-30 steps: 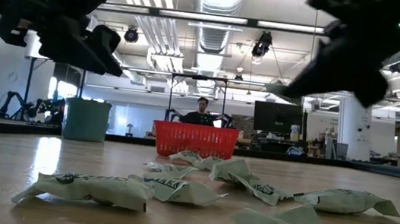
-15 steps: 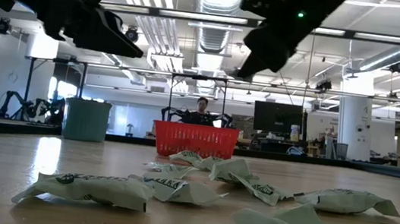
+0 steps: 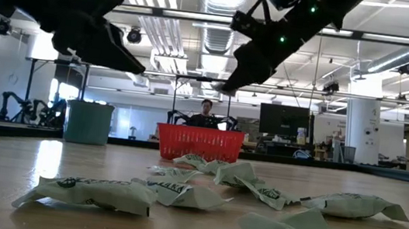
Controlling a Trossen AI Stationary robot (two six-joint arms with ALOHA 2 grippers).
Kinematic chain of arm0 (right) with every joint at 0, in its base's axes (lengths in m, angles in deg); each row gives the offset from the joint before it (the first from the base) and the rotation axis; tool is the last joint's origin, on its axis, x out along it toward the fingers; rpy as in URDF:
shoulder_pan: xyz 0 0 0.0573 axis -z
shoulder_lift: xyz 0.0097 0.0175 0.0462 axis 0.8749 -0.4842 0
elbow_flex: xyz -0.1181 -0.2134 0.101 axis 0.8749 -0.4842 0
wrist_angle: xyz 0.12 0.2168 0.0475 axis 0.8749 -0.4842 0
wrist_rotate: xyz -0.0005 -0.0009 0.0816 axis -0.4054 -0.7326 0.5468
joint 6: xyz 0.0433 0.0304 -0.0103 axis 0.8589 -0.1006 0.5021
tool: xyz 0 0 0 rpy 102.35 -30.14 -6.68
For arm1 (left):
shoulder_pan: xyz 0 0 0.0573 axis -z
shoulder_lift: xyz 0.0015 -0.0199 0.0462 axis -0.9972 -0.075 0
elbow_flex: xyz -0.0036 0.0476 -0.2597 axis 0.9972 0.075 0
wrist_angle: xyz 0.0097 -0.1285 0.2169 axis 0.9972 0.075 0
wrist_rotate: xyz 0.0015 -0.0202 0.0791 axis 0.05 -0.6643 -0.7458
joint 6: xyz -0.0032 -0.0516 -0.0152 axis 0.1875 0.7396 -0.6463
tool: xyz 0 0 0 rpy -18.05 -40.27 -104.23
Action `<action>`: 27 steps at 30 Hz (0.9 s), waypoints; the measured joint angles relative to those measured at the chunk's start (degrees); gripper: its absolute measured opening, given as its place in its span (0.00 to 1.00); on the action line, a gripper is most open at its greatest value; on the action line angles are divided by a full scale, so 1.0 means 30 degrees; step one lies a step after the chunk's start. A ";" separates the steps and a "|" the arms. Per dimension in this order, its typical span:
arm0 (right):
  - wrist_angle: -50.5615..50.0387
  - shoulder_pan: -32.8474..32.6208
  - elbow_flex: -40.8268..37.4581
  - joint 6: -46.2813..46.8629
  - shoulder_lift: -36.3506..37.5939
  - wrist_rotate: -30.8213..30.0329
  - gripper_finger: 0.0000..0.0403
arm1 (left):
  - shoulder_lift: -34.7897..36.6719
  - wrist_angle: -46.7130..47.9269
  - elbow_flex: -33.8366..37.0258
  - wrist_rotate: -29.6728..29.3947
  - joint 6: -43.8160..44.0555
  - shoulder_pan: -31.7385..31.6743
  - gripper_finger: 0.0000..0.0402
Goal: Pick and place items into bin
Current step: Put the stevia packet into the red bin
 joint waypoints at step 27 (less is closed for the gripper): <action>0.4994 0.2558 -0.2114 -0.0926 -0.1260 0.5225 0.03 | -0.1426 0.0018 -0.0117 0.0130 0.0871 0.0010 0.42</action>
